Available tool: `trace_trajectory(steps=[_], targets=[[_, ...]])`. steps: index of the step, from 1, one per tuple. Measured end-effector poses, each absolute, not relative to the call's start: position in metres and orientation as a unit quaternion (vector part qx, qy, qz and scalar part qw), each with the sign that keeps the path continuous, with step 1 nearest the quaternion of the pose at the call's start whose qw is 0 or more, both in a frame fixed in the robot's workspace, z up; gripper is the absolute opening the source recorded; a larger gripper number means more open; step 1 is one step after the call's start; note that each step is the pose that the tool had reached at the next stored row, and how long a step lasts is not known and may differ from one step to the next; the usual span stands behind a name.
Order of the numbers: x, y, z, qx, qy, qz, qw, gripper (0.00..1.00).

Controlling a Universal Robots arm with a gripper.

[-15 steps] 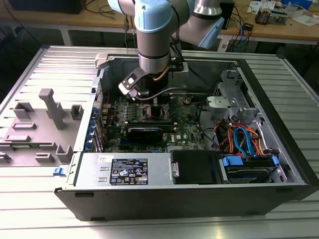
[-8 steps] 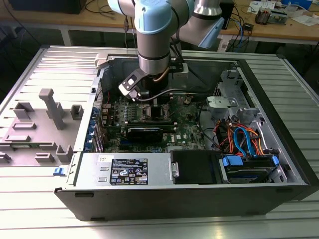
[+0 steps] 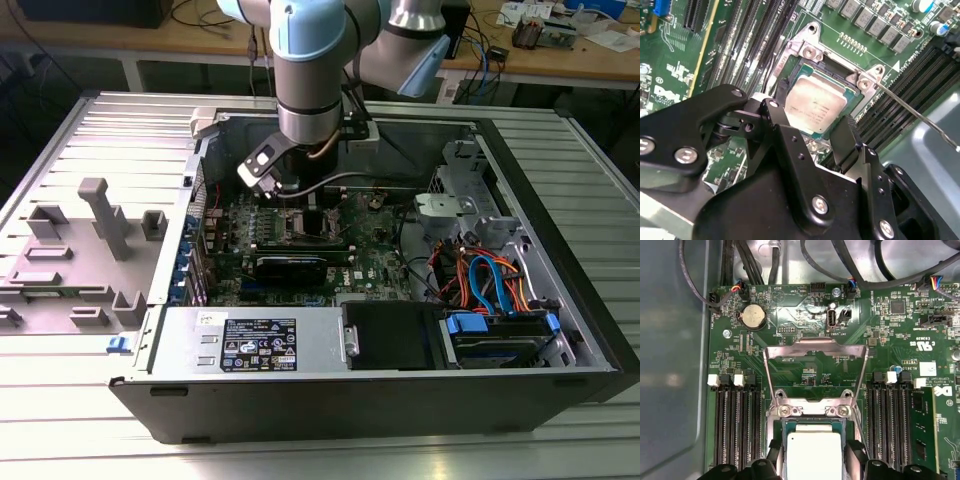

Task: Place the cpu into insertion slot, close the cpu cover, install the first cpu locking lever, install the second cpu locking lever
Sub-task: 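Place the cpu into insertion slot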

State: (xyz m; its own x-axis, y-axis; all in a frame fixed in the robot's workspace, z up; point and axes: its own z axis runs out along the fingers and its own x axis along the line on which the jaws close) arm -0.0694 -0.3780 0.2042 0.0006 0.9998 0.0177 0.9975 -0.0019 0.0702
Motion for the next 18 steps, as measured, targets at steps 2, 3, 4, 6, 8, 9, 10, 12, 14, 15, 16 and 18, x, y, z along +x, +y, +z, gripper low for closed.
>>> trace_trajectory(steps=[2, 3, 4, 6, 8, 9, 10, 12, 14, 15, 16, 18], targets=[[-0.069, -0.378, 0.208, 0.707, 0.706, 0.031, 0.019, 0.62], [-0.069, -0.378, 0.213, 0.707, 0.706, 0.031, 0.019, 0.62], [-0.069, -0.378, 0.215, 0.707, 0.706, 0.031, 0.018, 0.6], [-0.069, -0.378, 0.217, 0.707, 0.706, 0.031, 0.018, 0.53], [-0.069, -0.378, 0.218, 0.707, 0.706, 0.031, 0.018, 0.47], [-0.069, -0.378, 0.218, 0.707, 0.706, 0.031, 0.018, 0.41], [-0.069, -0.378, 0.218, 0.707, 0.706, 0.03, 0.018, 0.35], [-0.069, -0.378, 0.218, 0.707, 0.706, 0.03, 0.018, 0.23], [-0.069, -0.378, 0.218, 0.707, 0.706, 0.03, 0.018, 0.17], [-0.069, -0.378, 0.218, 0.707, 0.706, 0.03, 0.018, 0.11], [-0.069, -0.378, 0.218, 0.707, 0.706, 0.03, 0.018, 0.11], [-0.068, -0.378, 0.218, 0.707, 0.706, 0.03, 0.018, 0.11]])
